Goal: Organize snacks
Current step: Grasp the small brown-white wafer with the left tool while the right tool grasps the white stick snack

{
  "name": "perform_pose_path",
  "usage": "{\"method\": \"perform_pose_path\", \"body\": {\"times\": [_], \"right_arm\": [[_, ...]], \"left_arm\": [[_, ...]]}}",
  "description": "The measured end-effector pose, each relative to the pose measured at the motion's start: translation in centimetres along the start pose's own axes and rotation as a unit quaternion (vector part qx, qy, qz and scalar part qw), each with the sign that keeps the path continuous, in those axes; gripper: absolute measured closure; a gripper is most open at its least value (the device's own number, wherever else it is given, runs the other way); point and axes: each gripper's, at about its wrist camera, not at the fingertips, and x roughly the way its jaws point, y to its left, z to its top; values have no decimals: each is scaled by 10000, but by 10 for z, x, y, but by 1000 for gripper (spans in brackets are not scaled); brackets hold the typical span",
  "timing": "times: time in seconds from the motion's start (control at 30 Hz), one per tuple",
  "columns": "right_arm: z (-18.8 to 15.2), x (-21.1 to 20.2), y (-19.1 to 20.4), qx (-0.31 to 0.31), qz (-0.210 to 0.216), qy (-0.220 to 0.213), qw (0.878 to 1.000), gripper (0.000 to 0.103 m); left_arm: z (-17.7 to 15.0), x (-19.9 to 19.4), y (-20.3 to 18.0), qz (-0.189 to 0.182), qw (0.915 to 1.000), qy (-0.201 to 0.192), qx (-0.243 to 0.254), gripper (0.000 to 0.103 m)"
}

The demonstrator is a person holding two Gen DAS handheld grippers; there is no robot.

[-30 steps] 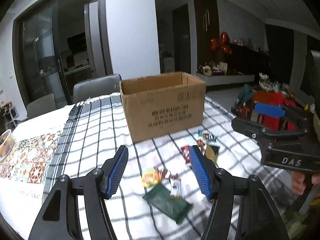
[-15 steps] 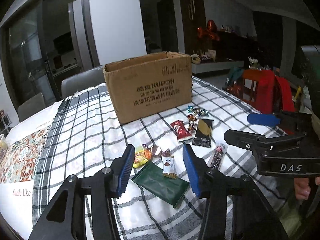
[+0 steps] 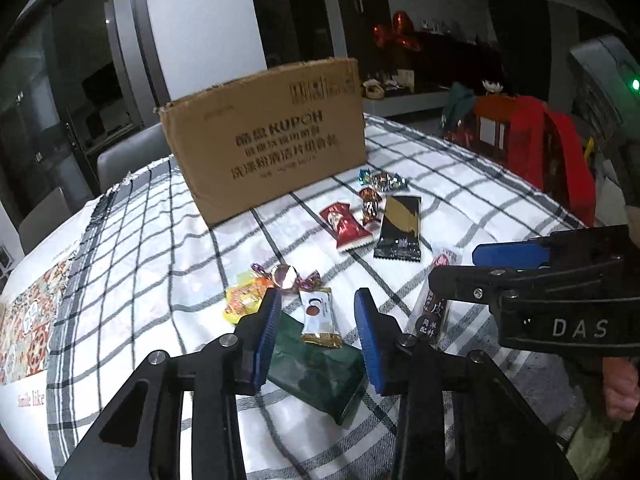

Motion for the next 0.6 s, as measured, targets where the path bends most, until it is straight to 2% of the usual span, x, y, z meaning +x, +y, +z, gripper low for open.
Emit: {"method": "perform_pose_path", "body": {"times": [0.1,0.17,0.23,0.5,0.6], "right_arm": [[0,6,-1,81,-24,52,10000,53],[0,10,-3,159,-23,98,9998,53],[0,13,-4,204,-21,138,9997,56],[4,24,-3,276,-51,220,9994,56],[6,27,-5,354,-186,241,9989,56]], "left_arm": [[-2,10,1,-40,9999,93,-57,67],[-3,17,1,-86,9997,185,-115,71],[-4,23,3,-105,9995,248,-168,72],[-4,43,7,-198,9978,530,-338,72],[-3,47,9,-224,9973,592,-379,72]]}}
